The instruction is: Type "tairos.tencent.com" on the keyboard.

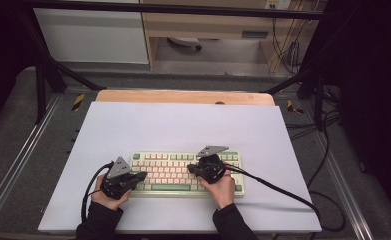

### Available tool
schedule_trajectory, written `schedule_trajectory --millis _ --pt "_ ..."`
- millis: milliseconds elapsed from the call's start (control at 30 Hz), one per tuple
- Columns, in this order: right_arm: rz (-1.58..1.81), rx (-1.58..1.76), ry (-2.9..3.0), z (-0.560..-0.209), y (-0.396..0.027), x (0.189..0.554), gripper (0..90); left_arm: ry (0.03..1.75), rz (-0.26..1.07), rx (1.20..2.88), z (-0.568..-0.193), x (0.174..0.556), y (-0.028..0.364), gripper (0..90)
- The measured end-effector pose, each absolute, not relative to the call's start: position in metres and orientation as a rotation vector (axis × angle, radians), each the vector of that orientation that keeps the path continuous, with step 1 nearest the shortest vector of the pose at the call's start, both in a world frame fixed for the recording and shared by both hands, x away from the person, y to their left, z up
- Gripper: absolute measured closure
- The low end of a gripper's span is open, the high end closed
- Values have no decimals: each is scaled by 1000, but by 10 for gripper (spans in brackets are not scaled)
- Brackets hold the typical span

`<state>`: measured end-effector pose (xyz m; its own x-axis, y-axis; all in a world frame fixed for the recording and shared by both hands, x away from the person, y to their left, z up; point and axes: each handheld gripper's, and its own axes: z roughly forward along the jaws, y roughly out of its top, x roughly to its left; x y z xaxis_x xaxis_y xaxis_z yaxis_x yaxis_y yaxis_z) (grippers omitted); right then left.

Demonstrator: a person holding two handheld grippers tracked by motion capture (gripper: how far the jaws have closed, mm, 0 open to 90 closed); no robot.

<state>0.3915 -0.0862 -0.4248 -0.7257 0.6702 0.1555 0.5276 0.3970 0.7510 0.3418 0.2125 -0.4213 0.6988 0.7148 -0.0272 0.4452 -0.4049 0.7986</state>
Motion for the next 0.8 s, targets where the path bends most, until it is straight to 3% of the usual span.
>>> schedule_trajectory --millis 800 --pt "1233 1048 2486 -420 -88 385 900 882 397 2063 -421 343 213 898"
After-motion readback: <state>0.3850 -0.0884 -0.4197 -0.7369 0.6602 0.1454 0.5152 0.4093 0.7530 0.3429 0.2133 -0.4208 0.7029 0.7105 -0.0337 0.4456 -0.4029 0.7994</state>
